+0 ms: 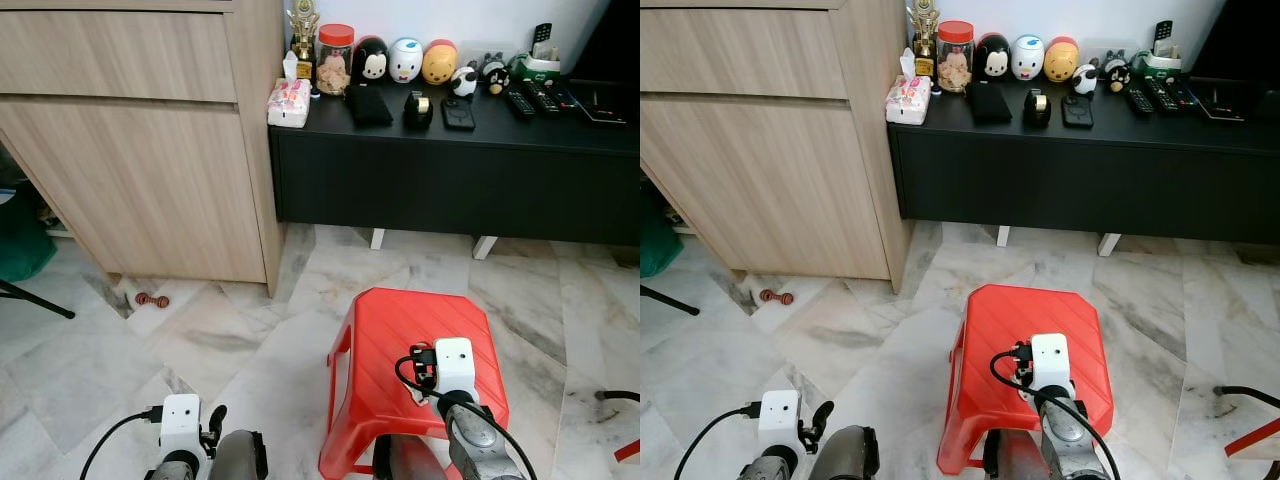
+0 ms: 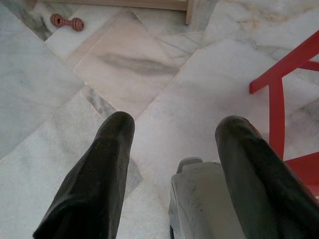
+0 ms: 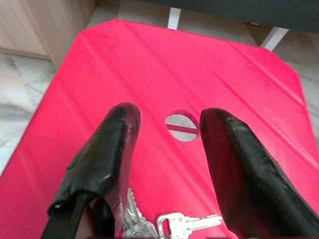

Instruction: Hang keys on a hook

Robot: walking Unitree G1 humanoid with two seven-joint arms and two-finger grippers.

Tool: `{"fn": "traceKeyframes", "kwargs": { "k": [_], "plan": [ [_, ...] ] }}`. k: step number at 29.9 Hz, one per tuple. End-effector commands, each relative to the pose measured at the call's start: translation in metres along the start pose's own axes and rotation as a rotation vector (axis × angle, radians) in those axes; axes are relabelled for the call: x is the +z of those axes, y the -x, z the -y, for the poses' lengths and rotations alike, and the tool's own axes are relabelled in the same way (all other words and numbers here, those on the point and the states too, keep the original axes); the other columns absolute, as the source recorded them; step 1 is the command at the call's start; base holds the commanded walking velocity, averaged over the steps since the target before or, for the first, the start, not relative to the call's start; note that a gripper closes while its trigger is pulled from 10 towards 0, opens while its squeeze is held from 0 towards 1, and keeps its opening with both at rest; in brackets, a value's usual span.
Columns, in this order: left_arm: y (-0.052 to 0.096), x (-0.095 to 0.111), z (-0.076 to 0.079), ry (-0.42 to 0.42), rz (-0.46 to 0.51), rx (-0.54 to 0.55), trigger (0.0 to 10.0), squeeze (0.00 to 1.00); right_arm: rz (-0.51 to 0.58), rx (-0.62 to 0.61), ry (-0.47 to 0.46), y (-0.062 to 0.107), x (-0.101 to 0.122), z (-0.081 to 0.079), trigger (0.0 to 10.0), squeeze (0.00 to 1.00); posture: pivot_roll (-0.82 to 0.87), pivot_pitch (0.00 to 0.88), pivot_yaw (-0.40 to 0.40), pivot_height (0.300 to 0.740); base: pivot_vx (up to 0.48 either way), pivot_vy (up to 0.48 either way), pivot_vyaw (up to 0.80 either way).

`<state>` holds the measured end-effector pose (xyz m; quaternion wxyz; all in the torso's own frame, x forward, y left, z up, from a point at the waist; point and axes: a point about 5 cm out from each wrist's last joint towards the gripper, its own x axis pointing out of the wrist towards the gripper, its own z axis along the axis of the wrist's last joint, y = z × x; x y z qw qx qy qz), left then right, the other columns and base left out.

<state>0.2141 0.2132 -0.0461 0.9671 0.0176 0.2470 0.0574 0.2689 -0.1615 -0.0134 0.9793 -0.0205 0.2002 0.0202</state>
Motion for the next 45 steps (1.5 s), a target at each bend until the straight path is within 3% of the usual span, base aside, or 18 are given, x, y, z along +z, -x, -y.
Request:
{"fn": "traceKeyframes", "kwargs": {
  "k": [1, 13, 24, 25, 33, 45],
  "plan": [
    [0.004, -0.010, -0.001, 0.011, -0.043, 0.006, 10.0, 0.00, -0.018, 0.001, -0.021, 0.002, -0.005, 0.001, 10.0, 1.00, 0.15, 0.125, -0.052, 0.608, 0.000, 0.000, 0.00],
    [0.010, -0.021, -0.001, 0.007, -0.096, 0.007, 10.0, 0.00, -0.177, 0.083, 0.019, 0.006, -0.025, -0.005, 10.0, 1.00, 0.15, 0.124, -0.054, 0.608, 0.000, 0.000, 0.00],
    [0.011, -0.023, 0.001, 0.000, -0.108, -0.005, 10.0, 0.00, -0.205, 0.084, 0.030, 0.005, -0.025, -0.004, 10.0, 1.00, 0.15, 0.121, -0.054, 0.608, 0.000, 0.000, 0.00],
    [0.010, -0.023, 0.002, -0.002, -0.110, -0.008, 10.0, 0.00, -0.209, 0.069, 0.040, 0.005, -0.026, -0.001, 10.0, 0.00, 0.15, 0.121, -0.054, 0.608, 0.000, 0.000, 0.00],
    [0.011, -0.026, 0.003, -0.015, -0.128, -0.018, 10.0, 0.00, -0.230, 0.044, 0.025, 0.006, -0.027, 0.004, 10.0, 0.00, 0.15, 0.116, -0.052, 0.608, 0.000, 0.000, 0.00],
    [0.013, -0.030, 0.002, -0.022, -0.151, -0.020, 10.0, 0.00, -0.262, 0.076, -0.002, 0.007, -0.032, -0.002, 10.0, 0.00, 0.16, 0.114, -0.050, 0.608, 0.000, 0.000, 0.00]
  ]
}}
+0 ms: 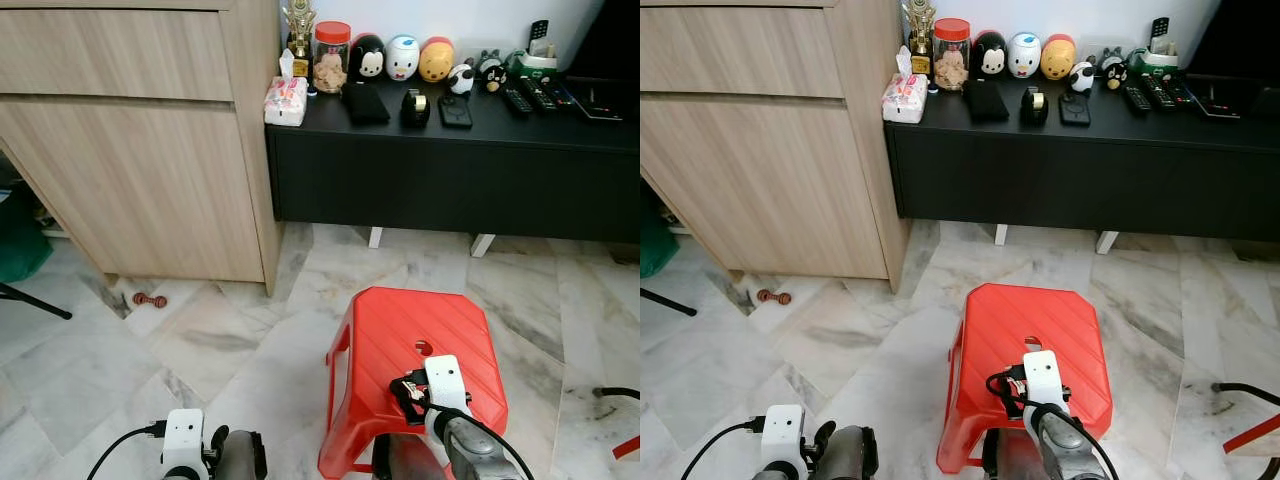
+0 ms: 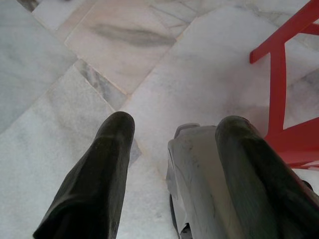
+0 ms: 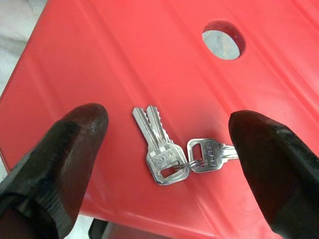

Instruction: Hang keys on a hook

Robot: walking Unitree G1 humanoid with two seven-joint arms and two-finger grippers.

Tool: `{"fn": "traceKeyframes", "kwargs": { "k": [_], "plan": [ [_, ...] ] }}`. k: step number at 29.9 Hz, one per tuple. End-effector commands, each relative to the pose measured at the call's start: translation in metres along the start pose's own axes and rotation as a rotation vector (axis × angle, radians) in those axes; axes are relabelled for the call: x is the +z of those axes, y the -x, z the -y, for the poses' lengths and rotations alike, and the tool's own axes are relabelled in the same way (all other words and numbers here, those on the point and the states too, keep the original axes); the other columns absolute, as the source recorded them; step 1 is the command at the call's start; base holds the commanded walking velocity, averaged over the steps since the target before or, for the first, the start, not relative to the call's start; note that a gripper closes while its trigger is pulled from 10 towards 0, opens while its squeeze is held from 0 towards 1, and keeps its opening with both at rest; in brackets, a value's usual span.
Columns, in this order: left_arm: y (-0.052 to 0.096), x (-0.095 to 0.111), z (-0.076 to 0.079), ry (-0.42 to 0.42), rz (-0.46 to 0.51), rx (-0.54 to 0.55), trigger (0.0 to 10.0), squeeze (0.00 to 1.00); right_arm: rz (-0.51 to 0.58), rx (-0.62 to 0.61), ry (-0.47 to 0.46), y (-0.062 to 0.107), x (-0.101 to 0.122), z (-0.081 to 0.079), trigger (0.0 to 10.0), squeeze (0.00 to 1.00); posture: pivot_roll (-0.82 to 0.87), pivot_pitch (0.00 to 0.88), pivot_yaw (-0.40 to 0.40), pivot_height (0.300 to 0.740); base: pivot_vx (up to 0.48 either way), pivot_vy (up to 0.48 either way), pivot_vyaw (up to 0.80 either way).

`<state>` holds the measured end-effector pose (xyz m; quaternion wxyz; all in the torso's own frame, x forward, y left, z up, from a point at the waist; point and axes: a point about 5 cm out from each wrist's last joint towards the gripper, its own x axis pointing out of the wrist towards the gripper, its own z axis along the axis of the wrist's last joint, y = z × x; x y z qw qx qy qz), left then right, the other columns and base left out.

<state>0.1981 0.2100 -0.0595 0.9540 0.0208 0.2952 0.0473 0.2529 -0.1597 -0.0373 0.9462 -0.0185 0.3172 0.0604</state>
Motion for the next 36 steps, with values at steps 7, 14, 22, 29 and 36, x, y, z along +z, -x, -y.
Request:
{"fn": "traceKeyframes", "kwargs": {
  "k": [7, 14, 22, 29, 36],
  "plan": [
    [0.004, -0.012, -0.001, -0.008, -0.059, -0.002, 10.0, 0.00, -0.042, -0.043, -0.011, 0.002, -0.007, 0.006, 10.0, 0.00, 0.16, 0.117, -0.050, 0.608, 0.000, 0.000, 0.00],
    [0.005, -0.014, -0.001, -0.009, -0.068, -0.003, 10.0, 0.00, -0.039, -0.039, -0.034, 0.002, -0.007, 0.006, 10.0, 0.00, 0.16, 0.118, -0.048, 0.608, 0.000, 0.000, 0.00],
    [0.006, -0.015, -0.002, -0.010, -0.076, -0.001, 10.0, 0.00, -0.049, 0.005, -0.044, 0.001, -0.009, -0.002, 10.0, 0.00, 0.16, 0.119, -0.048, 0.608, 0.000, 0.000, 0.00],
    [0.006, -0.015, -0.003, -0.010, -0.073, 0.002, 10.0, 0.00, -0.047, -0.003, -0.051, 0.001, -0.009, -0.002, 2.8, 0.00, 0.16, 0.121, -0.049, 0.608, 0.000, 0.000, 0.00],
    [0.006, -0.016, -0.003, -0.009, -0.079, 0.002, 10.0, 0.00, -0.055, -0.045, -0.057, 0.003, -0.011, 0.006, 10.0, 0.00, 0.16, 0.121, -0.049, 0.608, 0.000, 0.000, 0.00]
  ]
}}
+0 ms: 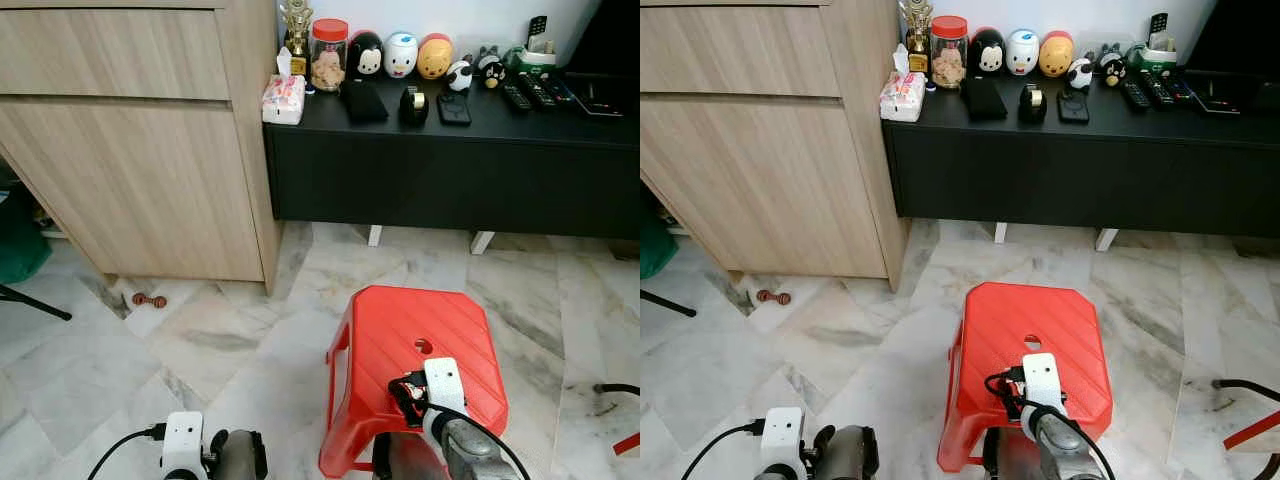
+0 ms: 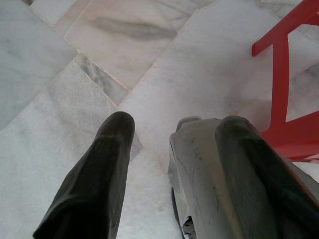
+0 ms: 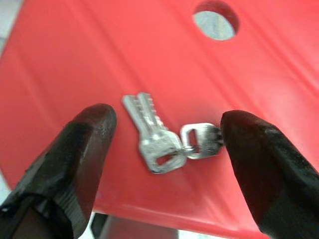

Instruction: Hang keys on a hook

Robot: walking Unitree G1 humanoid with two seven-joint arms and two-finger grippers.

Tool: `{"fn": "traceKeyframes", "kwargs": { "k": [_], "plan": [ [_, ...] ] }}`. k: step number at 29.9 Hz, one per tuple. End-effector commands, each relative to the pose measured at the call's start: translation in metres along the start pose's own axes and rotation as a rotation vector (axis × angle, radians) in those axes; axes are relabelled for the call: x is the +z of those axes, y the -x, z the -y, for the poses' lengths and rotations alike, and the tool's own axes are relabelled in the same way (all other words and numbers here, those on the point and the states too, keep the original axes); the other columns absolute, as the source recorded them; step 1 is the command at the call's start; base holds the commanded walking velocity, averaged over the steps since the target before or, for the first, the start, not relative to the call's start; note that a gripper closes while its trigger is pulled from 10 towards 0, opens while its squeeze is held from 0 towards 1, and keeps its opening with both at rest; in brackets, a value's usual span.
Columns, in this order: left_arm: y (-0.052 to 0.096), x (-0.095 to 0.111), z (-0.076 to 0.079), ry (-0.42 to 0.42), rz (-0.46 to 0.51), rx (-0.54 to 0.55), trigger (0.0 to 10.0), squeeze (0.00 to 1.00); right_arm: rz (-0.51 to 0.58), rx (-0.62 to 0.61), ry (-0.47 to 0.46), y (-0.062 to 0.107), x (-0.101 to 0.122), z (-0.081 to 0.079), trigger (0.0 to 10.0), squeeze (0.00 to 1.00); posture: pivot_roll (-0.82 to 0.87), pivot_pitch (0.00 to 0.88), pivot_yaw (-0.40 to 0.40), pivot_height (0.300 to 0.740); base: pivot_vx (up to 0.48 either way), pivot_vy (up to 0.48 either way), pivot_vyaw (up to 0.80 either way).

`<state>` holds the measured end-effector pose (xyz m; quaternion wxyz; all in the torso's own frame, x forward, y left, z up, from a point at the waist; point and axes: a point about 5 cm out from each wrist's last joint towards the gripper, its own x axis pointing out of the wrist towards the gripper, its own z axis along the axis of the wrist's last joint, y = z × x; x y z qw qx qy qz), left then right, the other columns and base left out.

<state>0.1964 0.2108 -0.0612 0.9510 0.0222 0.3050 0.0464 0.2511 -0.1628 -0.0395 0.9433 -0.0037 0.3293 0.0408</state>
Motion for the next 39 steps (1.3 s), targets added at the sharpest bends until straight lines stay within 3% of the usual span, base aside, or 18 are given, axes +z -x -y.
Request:
{"fn": "traceKeyframes", "kwargs": {
  "k": [1, 18, 19, 21, 25, 26, 27, 29, 32, 38, 39],
  "plan": [
    [0.006, -0.014, -0.002, -0.005, -0.059, 0.002, 10.0, 0.00, -0.031, -0.020, -0.021, 0.002, -0.008, 0.004, 10.0, 0.00, 0.16, 0.122, -0.048, 0.608, 0.000, 0.000, 0.00],
    [0.006, -0.015, -0.004, -0.008, -0.061, 0.003, 10.0, 0.00, -0.028, 0.019, -0.055, 0.002, -0.009, -0.001, 10.0, 0.00, 0.16, 0.123, -0.046, 0.608, 0.000, 0.000, 0.00],
    [0.006, -0.015, -0.004, -0.008, -0.062, 0.003, 10.0, 0.00, -0.028, 0.018, -0.053, 0.002, -0.009, -0.002, 6.5, 0.00, 0.16, 0.124, -0.045, 0.608, 0.000, 0.000, 0.00],
    [0.006, -0.015, -0.004, -0.008, -0.062, 0.003, 10.0, 0.00, -0.024, 0.021, -0.058, 0.002, -0.009, -0.002, 5.6, 0.00, 0.16, 0.124, -0.045, 0.608, 0.000, 0.000, 0.00],
    [0.006, -0.015, -0.004, -0.009, -0.062, 0.003, 10.0, 0.00, -0.028, 0.013, -0.056, 0.002, -0.010, -0.001, 6.2, 0.00, 0.16, 0.124, -0.045, 0.608, 0.000, 0.000, 0.00],
    [0.007, -0.016, -0.004, -0.009, -0.062, 0.004, 10.0, 0.00, -0.029, 0.008, -0.057, 0.002, -0.010, -0.001, 7.8, 0.00, 0.16, 0.124, -0.045, 0.608, 0.000, 0.000, 0.00],
    [0.007, -0.016, -0.004, -0.009, -0.063, 0.005, 10.0, 0.00, -0.029, 0.007, -0.058, 0.003, -0.010, -0.001, 7.8, 0.00, 0.16, 0.124, -0.045, 0.608, 0.000, 0.000, 0.00],
    [0.007, -0.016, -0.005, -0.008, -0.063, 0.006, 10.0, 0.00, -0.030, -0.001, -0.058, 0.003, -0.011, 0.000, 9.1, 0.00, 0.16, 0.124, -0.046, 0.608, 0.000, 0.000, 0.00],
    [0.008, -0.017, -0.005, -0.008, -0.064, 0.006, 10.0, 0.00, -0.029, -0.012, -0.065, 0.003, -0.011, 0.002, 9.6, 0.00, 0.16, 0.125, -0.046, 0.608, 0.000, 0.000, 0.00],
    [0.007, -0.016, -0.005, -0.006, -0.062, 0.008, 10.0, 0.00, -0.029, -0.033, -0.082, 0.004, -0.012, 0.007, 8.3, 0.00, 0.16, 0.126, -0.045, 0.608, 0.000, 0.000, 0.00],
    [0.007, -0.016, -0.005, -0.006, -0.061, 0.009, 10.0, 0.00, -0.027, -0.038, -0.089, 0.004, -0.012, 0.008, 8.7, 0.00, 0.16, 0.126, -0.045, 0.608, 0.000, 0.000, 0.00]
  ]
}}
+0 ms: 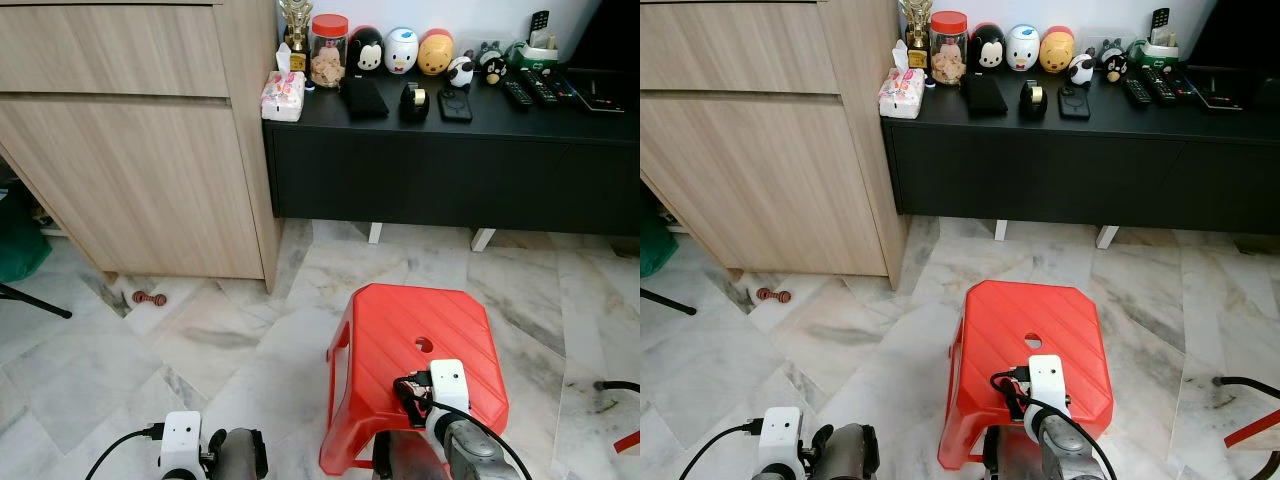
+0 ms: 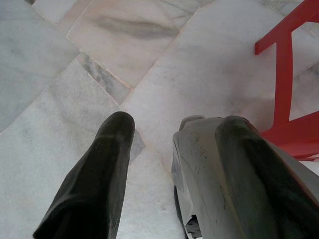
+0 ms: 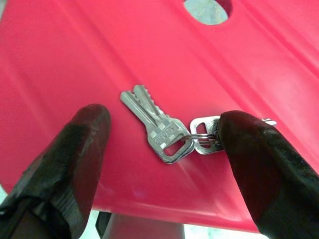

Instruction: Hang keys on a hook

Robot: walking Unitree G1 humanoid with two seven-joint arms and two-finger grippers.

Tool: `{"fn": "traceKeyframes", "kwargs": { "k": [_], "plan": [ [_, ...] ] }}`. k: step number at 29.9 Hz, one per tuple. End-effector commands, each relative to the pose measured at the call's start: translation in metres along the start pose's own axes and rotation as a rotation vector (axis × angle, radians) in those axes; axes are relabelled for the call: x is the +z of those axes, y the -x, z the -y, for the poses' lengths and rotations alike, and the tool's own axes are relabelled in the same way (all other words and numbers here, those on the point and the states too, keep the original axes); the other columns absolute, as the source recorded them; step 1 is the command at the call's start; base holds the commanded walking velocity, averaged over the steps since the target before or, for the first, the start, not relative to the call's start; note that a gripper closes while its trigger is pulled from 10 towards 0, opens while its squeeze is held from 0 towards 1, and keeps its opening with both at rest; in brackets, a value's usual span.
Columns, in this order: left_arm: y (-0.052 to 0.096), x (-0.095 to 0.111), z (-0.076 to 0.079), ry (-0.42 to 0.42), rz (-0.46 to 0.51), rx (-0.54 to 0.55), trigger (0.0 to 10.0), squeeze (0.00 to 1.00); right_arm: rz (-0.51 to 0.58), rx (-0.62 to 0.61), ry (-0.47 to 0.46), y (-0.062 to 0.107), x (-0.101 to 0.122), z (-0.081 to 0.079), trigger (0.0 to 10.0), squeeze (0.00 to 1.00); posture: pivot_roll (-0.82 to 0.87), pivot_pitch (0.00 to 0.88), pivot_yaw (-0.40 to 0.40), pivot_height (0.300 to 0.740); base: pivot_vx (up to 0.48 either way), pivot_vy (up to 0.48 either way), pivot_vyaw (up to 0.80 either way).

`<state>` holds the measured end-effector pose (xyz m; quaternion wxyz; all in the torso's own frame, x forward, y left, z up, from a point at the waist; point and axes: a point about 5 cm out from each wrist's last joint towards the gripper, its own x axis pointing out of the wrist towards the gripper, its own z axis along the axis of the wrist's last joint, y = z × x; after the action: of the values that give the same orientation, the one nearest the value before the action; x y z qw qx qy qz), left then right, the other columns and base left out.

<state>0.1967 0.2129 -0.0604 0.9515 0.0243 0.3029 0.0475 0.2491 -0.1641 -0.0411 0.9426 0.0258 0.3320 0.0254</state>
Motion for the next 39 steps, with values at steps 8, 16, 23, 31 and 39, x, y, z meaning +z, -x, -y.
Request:
{"fn": "traceKeyframes", "kwargs": {
  "k": [8, 16, 23, 31, 39],
  "plan": [
    [0.007, -0.017, -0.003, -0.006, -0.066, 0.003, 10.0, 0.00, 0.000, -0.037, -0.045, 0.003, -0.004, 0.012, 9.3, 0.00, 0.16, 0.126, -0.044, 0.608, 0.000, 0.000, 0.00],
    [0.007, -0.017, -0.003, -0.007, -0.068, 0.002, 10.0, 0.00, 0.007, 0.023, -0.053, 0.002, -0.004, 0.001, 0.0, 0.00, 0.16, 0.128, -0.043, 0.608, 0.000, 0.000, 0.00],
    [0.007, -0.017, -0.002, -0.008, -0.068, 0.002, 10.0, 0.00, 0.006, 0.046, -0.047, 0.001, -0.004, -0.002, 0.0, 0.00, 0.16, 0.129, -0.044, 0.608, 0.000, 0.000, 0.00],
    [0.007, -0.017, -0.001, -0.010, -0.065, 0.000, 10.0, 0.00, 0.010, 0.048, -0.039, 0.001, -0.002, -0.001, 0.0, 0.00, 0.16, 0.130, -0.045, 0.608, 0.000, 0.000, 0.00],
    [0.007, -0.017, -0.001, -0.014, -0.064, 0.001, 10.0, 0.00, 0.027, 0.044, -0.040, 0.001, 0.002, -0.001, 0.0, 0.00, 0.16, 0.132, -0.044, 0.608, 0.000, 0.000, 0.00]
  ]
}}
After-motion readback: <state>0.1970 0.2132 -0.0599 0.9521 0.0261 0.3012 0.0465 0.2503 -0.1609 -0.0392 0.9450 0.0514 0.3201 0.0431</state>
